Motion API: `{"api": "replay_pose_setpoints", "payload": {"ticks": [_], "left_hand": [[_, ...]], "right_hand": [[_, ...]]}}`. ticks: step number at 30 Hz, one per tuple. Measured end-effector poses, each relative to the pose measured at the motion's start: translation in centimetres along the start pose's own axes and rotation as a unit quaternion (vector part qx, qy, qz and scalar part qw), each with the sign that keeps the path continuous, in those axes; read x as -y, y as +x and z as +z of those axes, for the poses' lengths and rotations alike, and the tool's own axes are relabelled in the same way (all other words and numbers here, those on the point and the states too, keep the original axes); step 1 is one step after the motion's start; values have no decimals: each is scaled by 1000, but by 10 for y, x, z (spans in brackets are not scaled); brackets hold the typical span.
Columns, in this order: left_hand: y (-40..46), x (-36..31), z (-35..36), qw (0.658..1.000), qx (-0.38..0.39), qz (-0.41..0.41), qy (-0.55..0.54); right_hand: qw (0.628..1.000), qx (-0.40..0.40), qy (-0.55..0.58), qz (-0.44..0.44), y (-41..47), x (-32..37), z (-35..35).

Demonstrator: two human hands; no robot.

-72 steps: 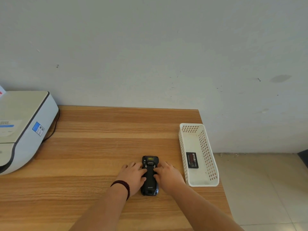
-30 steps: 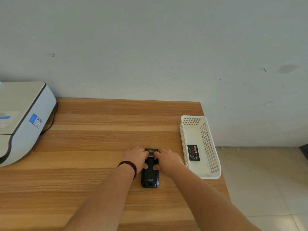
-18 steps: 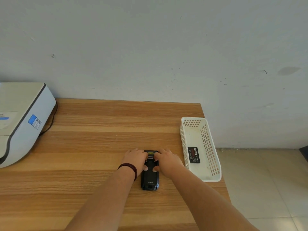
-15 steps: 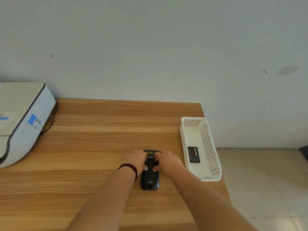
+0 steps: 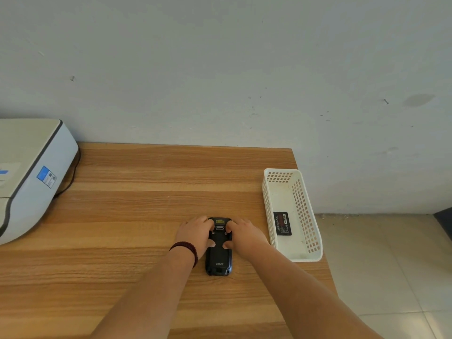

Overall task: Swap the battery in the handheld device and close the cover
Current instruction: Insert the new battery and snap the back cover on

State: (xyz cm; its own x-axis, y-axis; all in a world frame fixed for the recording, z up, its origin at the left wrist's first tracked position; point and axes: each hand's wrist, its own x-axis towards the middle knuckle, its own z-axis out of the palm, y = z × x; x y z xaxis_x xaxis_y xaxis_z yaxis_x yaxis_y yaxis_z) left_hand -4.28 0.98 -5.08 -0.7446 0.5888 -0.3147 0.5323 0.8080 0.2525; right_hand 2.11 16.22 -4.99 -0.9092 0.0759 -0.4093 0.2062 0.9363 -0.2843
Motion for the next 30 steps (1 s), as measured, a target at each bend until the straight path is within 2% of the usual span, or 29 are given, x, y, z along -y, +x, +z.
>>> {"api": "replay_pose_setpoints", "payload": {"ticks": [9, 14, 24, 28, 30], "left_hand": [[5, 5, -4, 1000, 18, 12, -19], [9, 3, -9, 999, 29, 24, 18], [20, 0, -16, 988, 112, 41, 96], [11, 3, -8, 999, 41, 24, 20], [10, 3, -8, 999, 26, 34, 16]], "right_hand": [[1000, -10, 14, 0, -3, -2, 1], [1000, 6, 2, 5, 1, -1, -2], [1000, 19, -7, 3, 6, -1, -6], [1000, 19, -6, 4, 6, 0, -5], [1000, 17, -7, 3, 6, 0, -4]]}}
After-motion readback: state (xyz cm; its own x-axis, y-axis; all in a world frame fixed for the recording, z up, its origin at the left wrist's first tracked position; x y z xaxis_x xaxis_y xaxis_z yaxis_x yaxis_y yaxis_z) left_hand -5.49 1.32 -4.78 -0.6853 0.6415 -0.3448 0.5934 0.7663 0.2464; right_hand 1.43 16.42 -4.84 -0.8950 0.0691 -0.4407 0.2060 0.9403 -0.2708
